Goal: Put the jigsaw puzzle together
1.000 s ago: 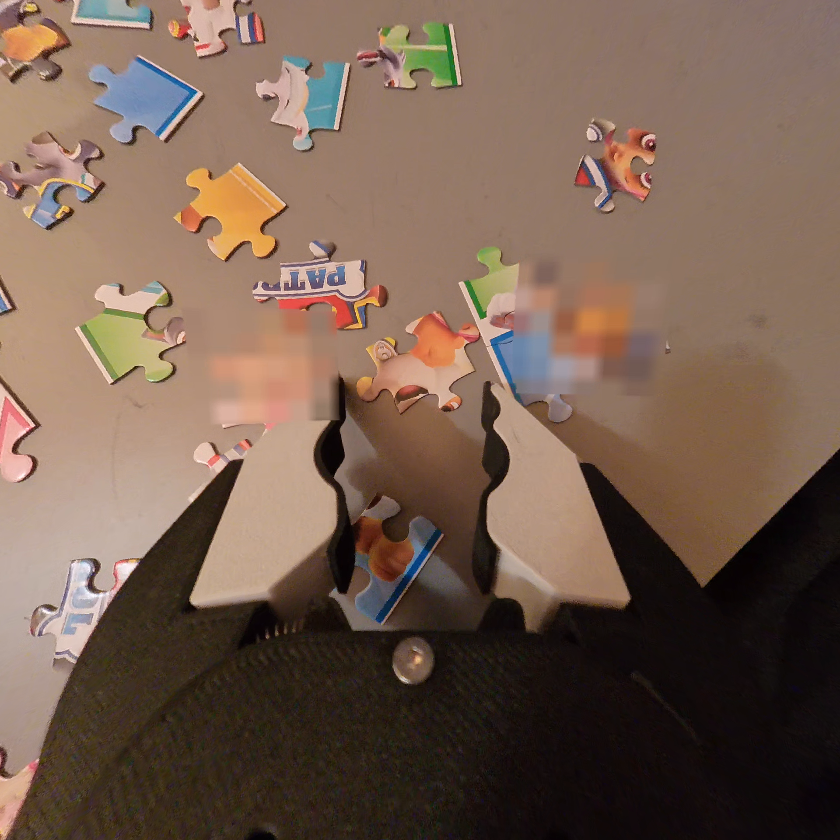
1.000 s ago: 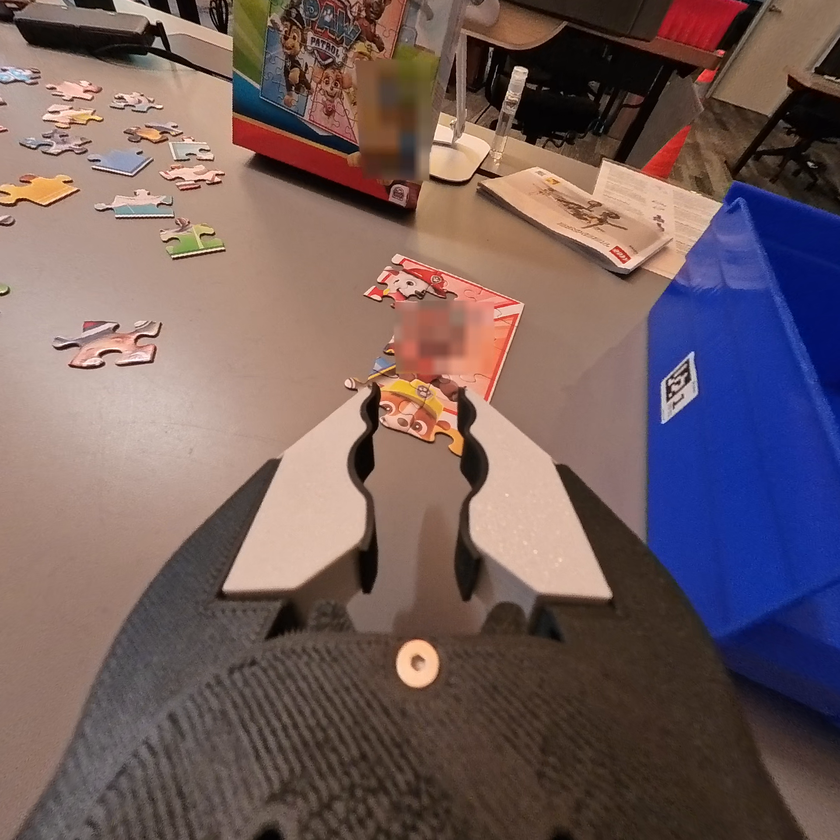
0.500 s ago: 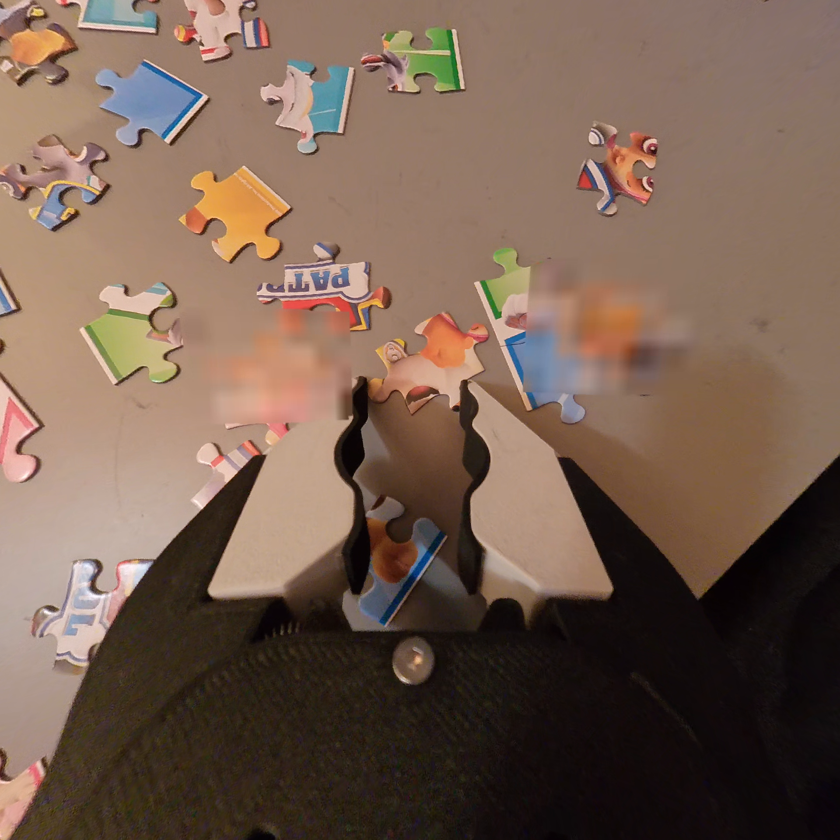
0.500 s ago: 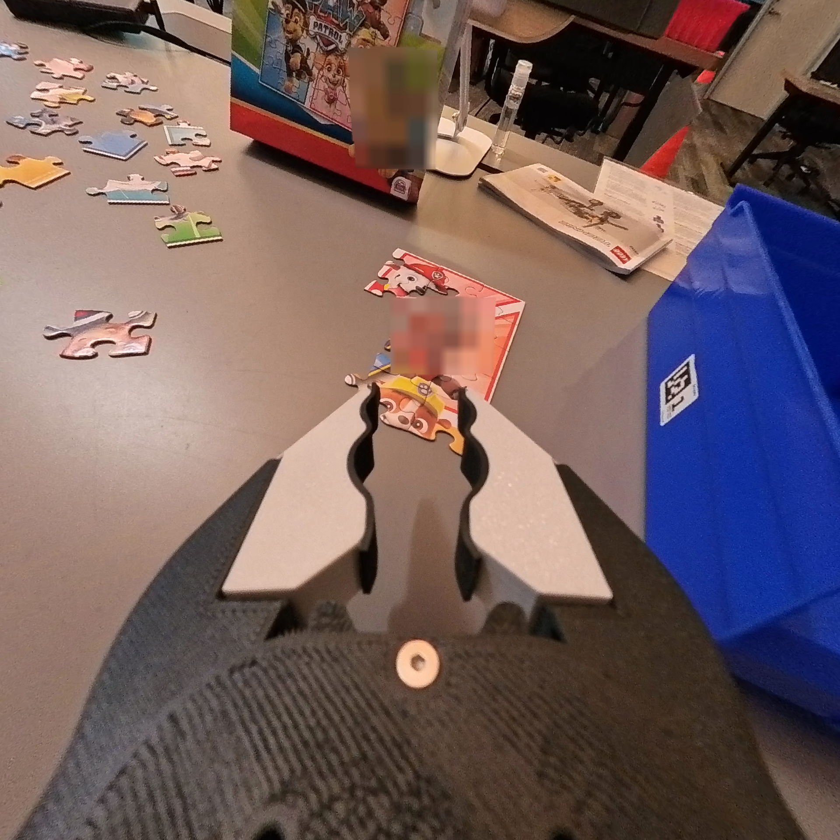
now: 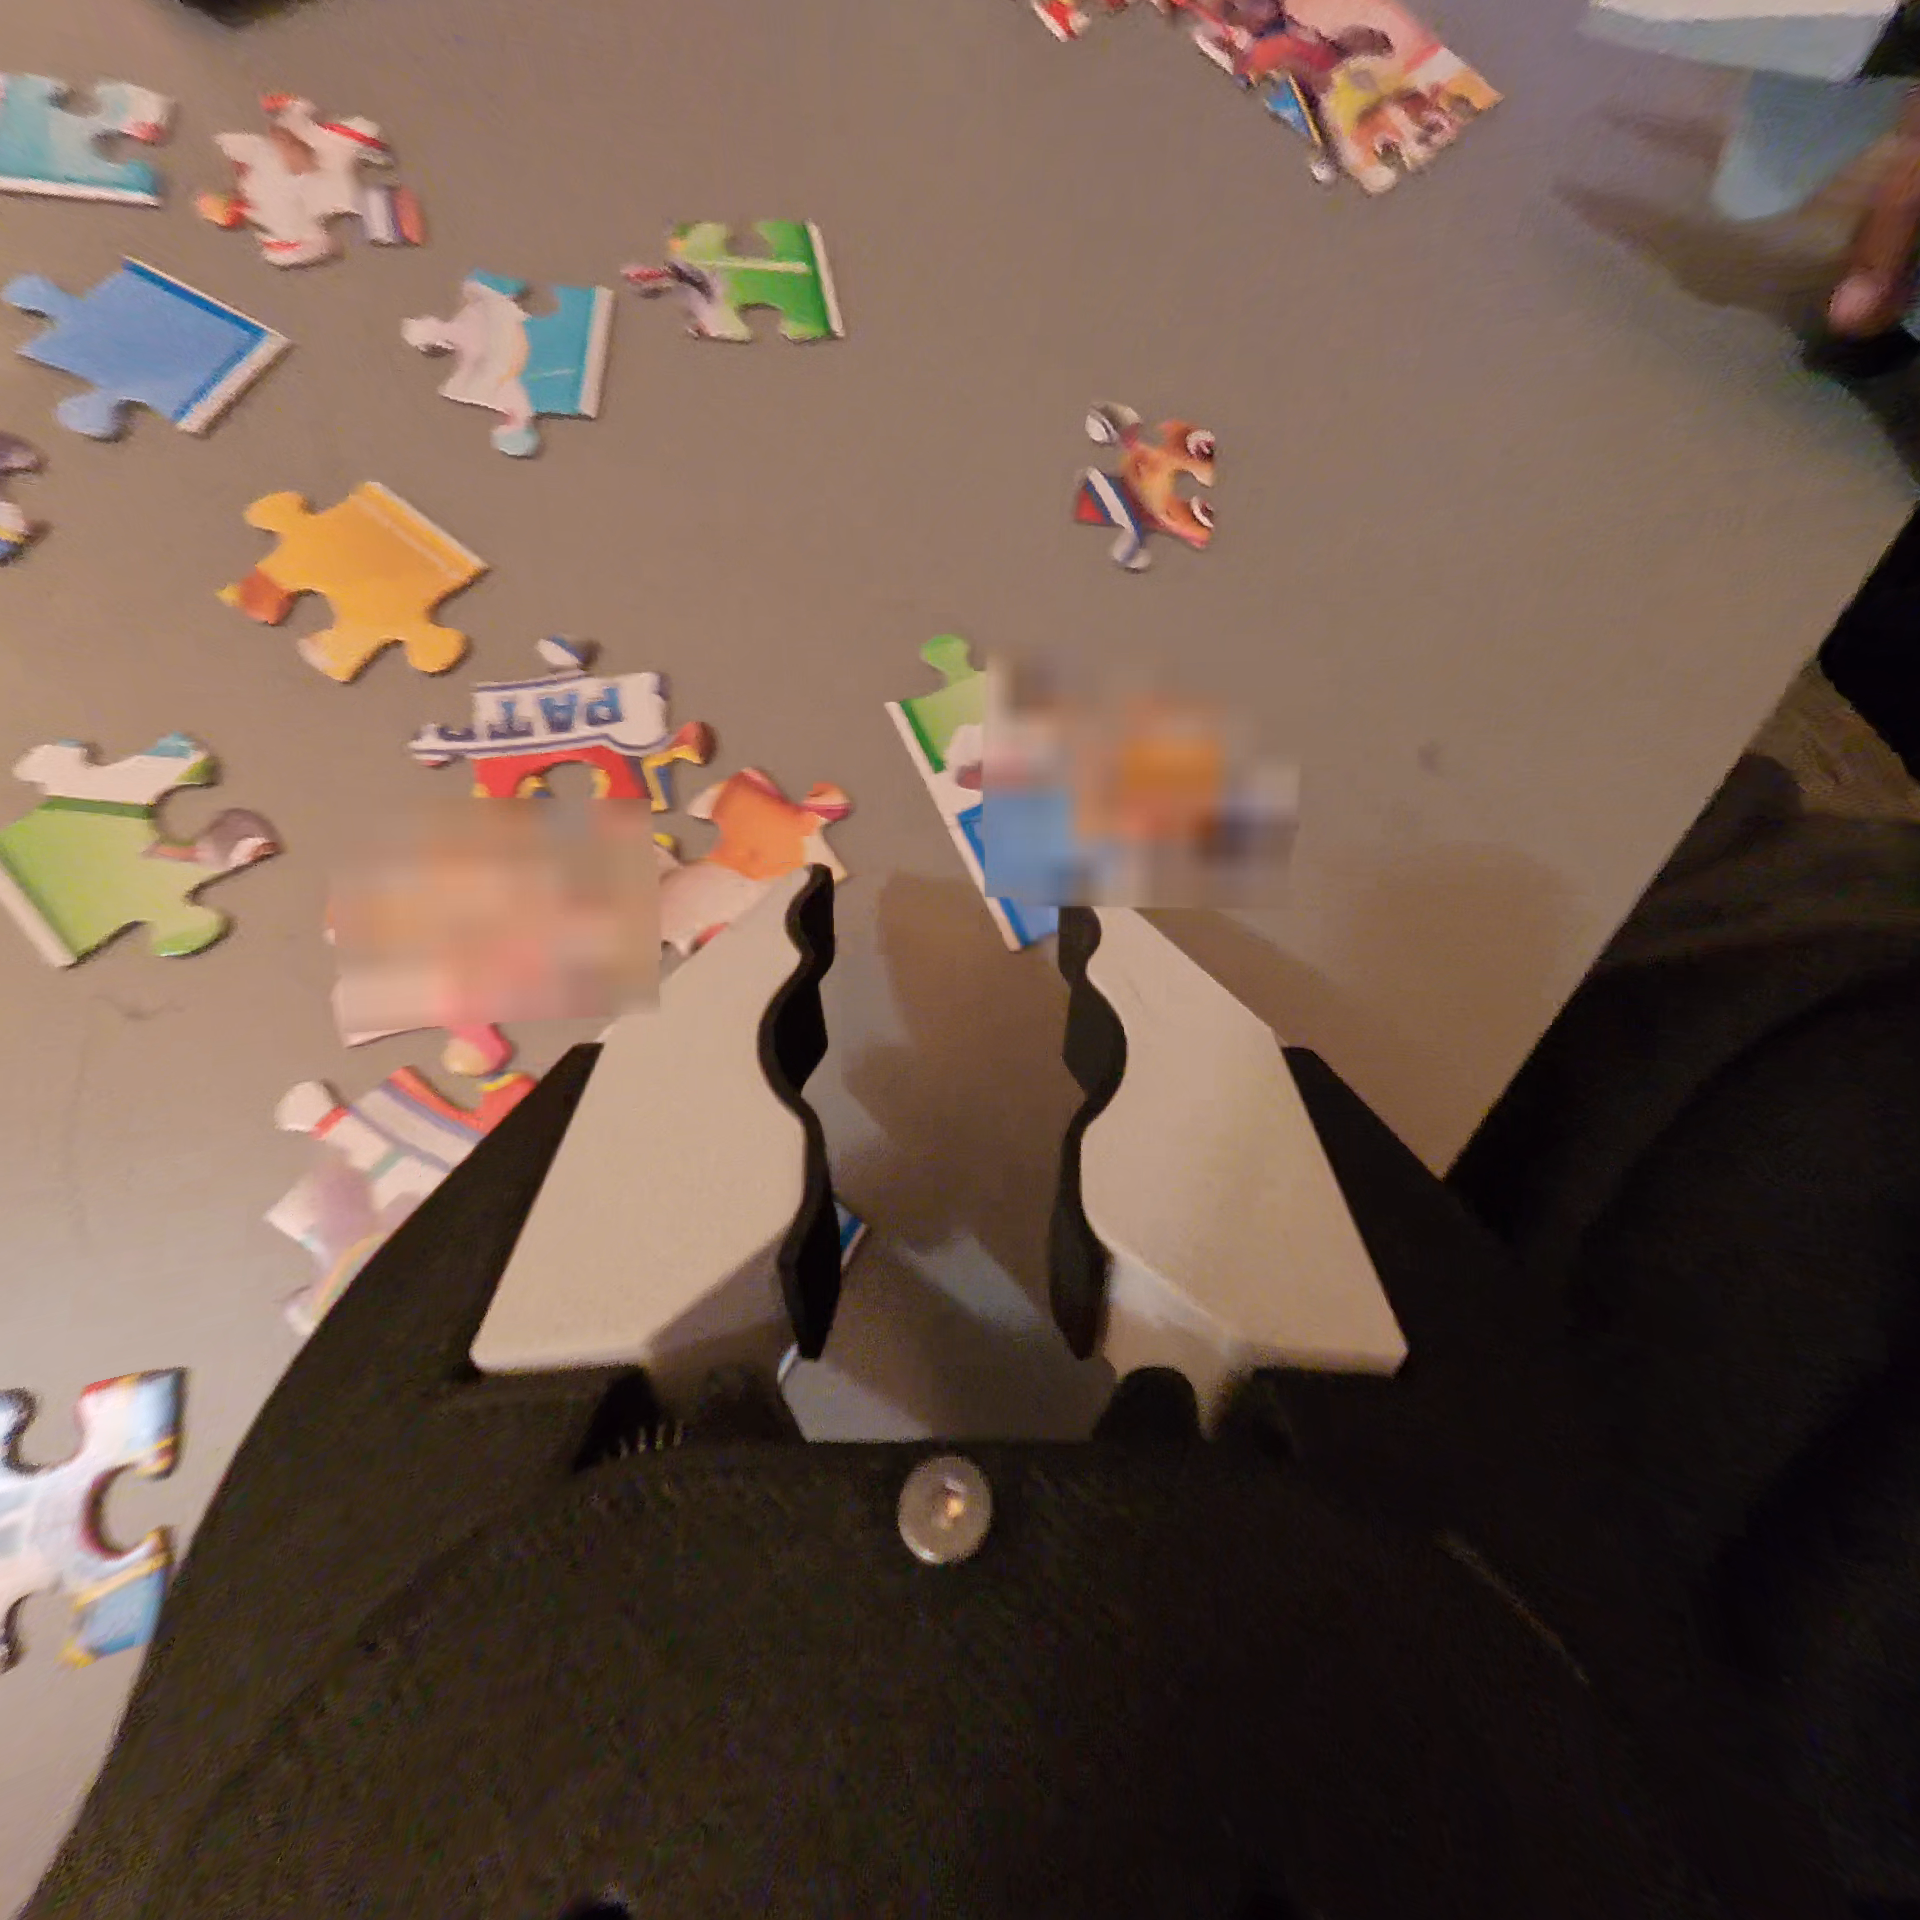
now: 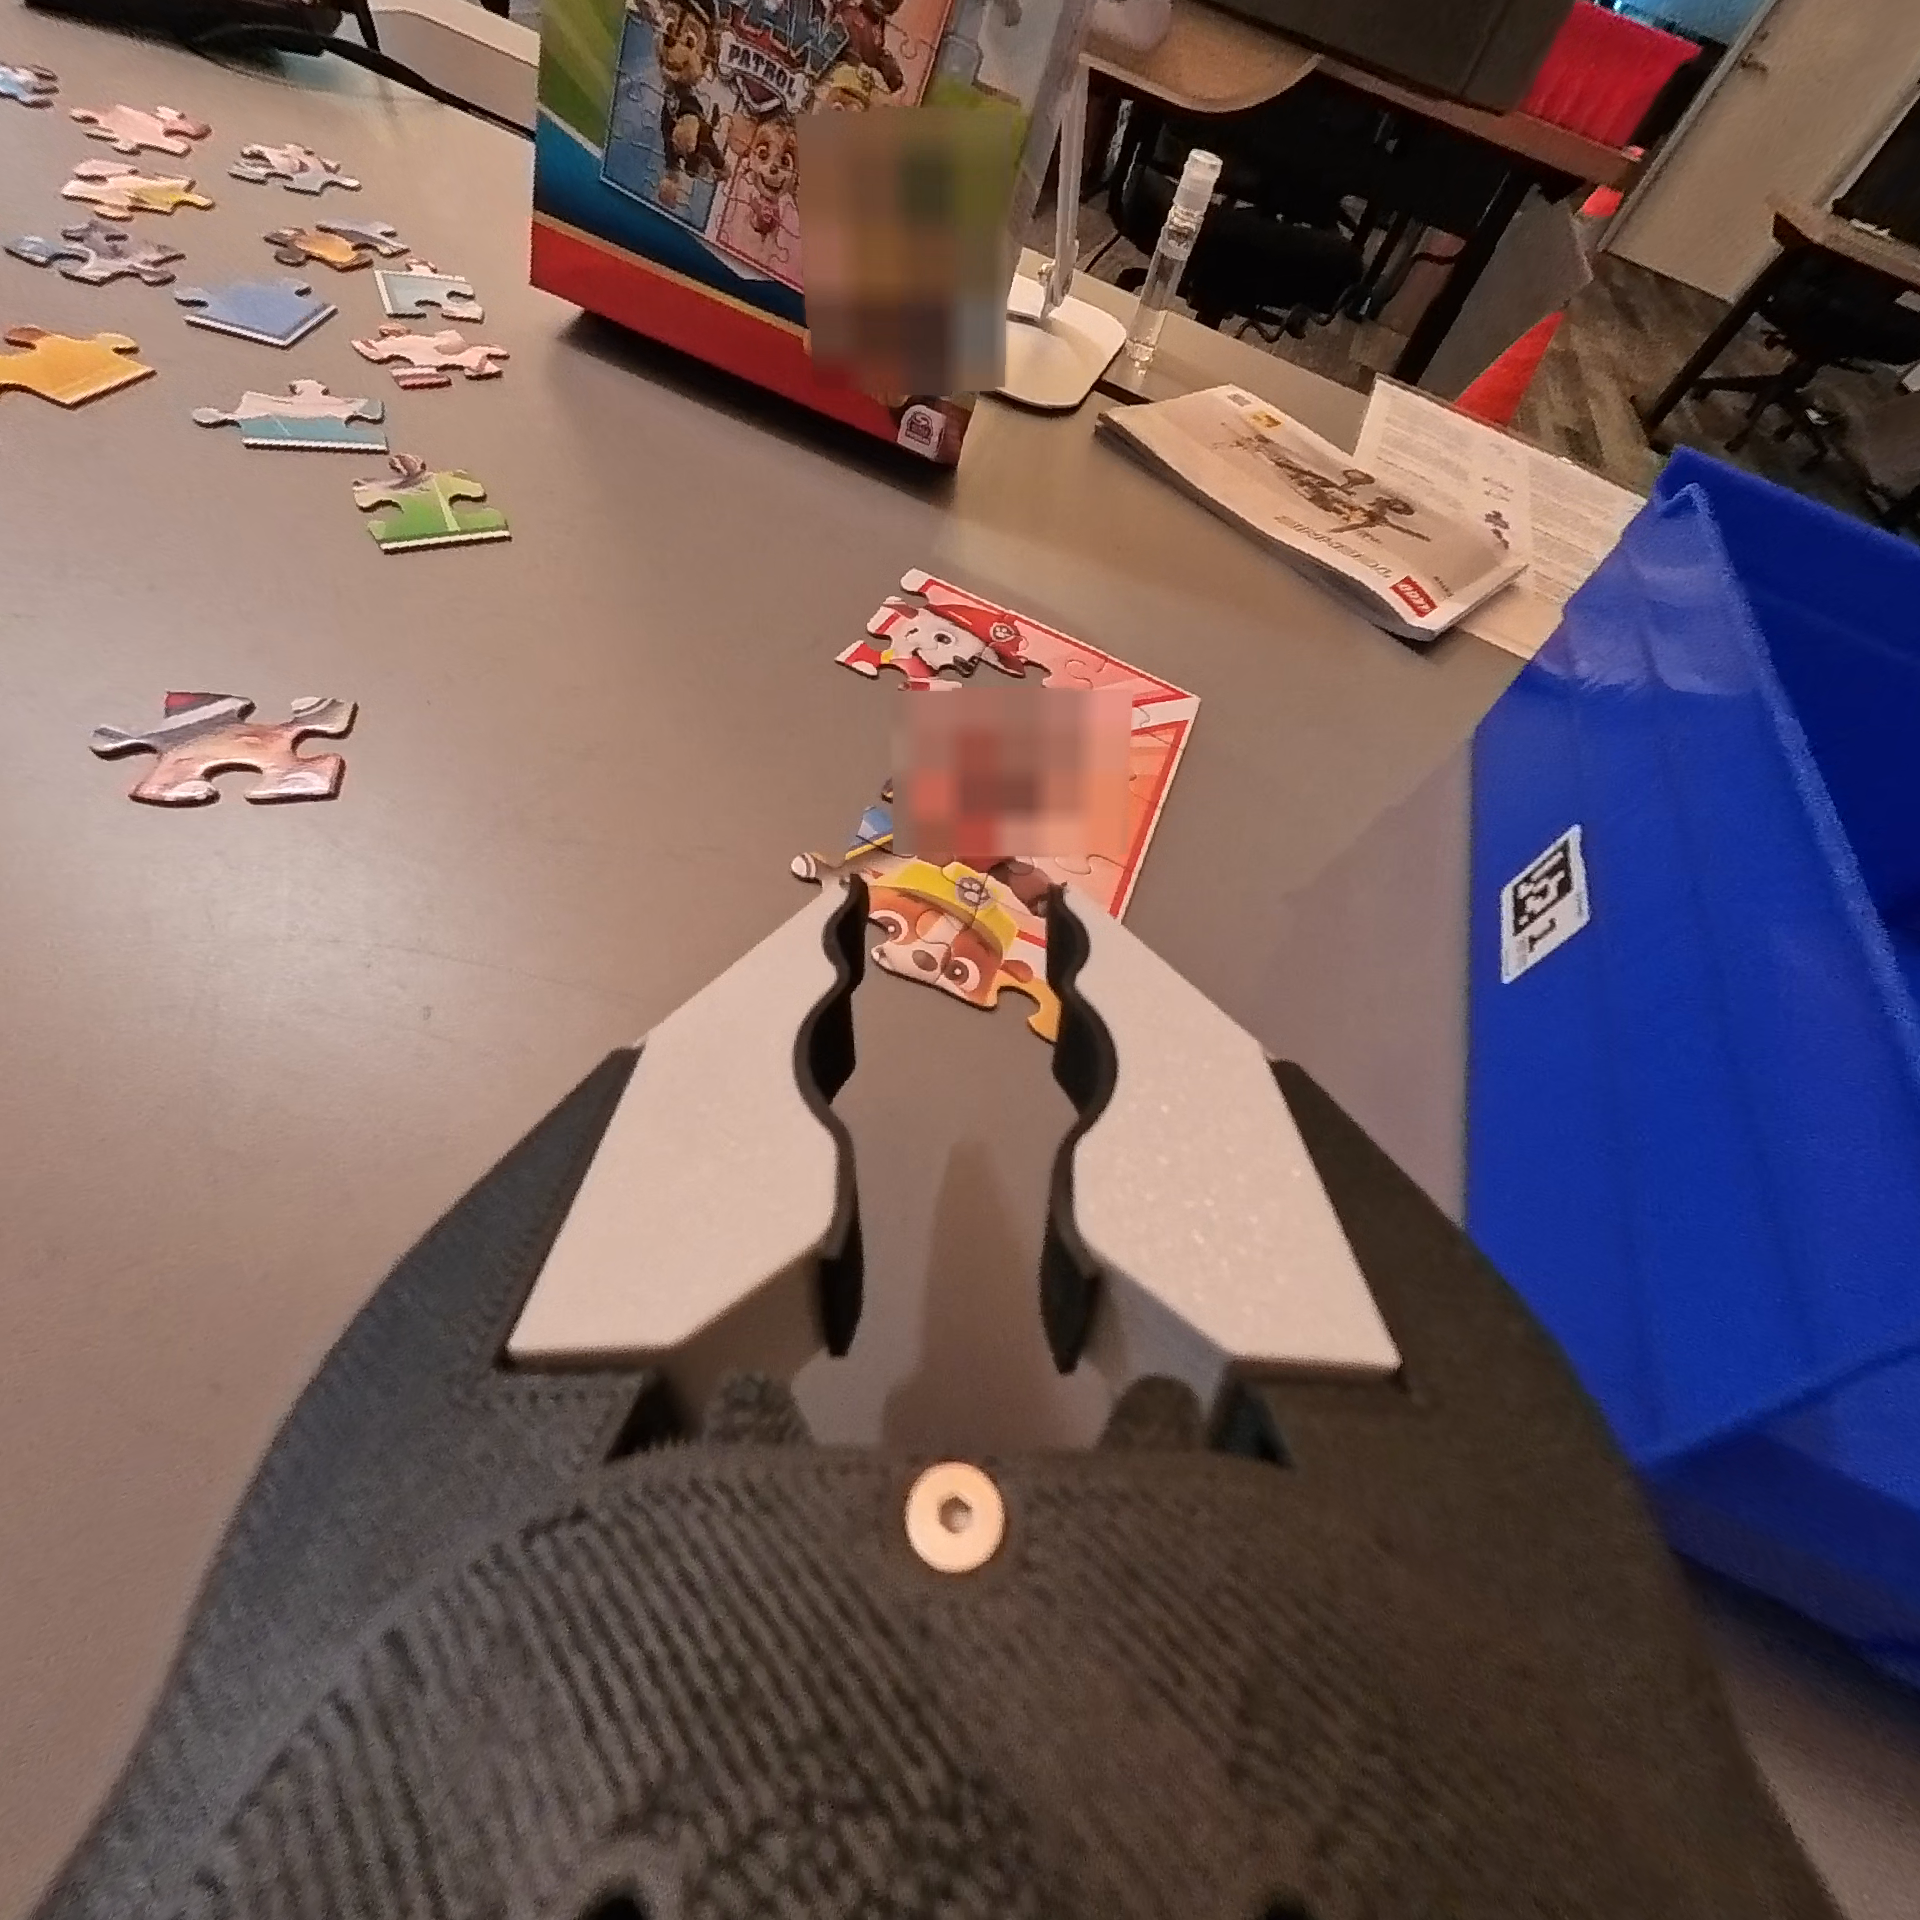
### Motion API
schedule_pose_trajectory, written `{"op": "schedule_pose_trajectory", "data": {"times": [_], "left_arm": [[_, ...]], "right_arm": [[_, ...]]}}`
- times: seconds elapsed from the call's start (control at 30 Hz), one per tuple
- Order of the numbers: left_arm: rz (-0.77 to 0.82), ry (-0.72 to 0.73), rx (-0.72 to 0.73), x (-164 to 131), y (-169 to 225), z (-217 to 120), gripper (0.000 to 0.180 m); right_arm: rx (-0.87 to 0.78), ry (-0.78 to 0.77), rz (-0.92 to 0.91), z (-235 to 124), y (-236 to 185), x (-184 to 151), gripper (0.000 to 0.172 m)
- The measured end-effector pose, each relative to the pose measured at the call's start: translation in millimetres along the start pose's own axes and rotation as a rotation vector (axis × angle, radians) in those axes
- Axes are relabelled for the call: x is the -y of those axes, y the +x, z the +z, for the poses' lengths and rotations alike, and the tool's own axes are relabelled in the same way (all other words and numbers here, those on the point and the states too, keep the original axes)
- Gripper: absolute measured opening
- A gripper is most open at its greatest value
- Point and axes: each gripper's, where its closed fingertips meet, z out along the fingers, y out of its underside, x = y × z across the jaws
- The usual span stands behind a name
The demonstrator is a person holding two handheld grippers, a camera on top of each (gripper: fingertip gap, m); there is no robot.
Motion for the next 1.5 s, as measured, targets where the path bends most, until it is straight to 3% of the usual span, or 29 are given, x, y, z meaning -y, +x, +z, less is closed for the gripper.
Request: {"op": "schedule_pose_trajectory", "data": {"times": [0.13,0.47,0.63,0.73,0.87,1.17,1.5], "left_arm": [[0.036,-0.08,-0.044,-15.5,14.2,14.3,0.045],[0.058,-0.09,-0.146,-14.3,41.0,18.0,0.045],[-0.004,-0.013,-0.107,-5.5,17.4,0.7,0.043],[-0.081,0.092,-0.033,7.4,-10.4,-15.1,0.038],[-0.228,0.232,0.126,18.7,-57.9,-33.3,0.035],[-0.372,0.412,0.36,14.5,-119.9,-81.5,0.032],[-0.357,0.494,0.306,17.2,-119.3,-91.9,0.029]], "right_arm": [[-0.004,0.0,-0.009,0.0,-0.3,0.0,0.033],[-0.007,0.007,-0.019,-0.8,-1.0,0.8,0.033],[-0.041,0.057,-0.043,-6.0,-4.2,8.8,0.031],[0.056,0.119,-0.004,-6.2,-34.7,25.5,0.034],[0.273,0.078,0.033,6.2,-95.1,40.5,0.048],[0.514,0.076,-0.1,38.7,-182.7,82.1,0.048],[0.659,0.065,-0.135,101.7,-234.4,149.3,0.052]]}}
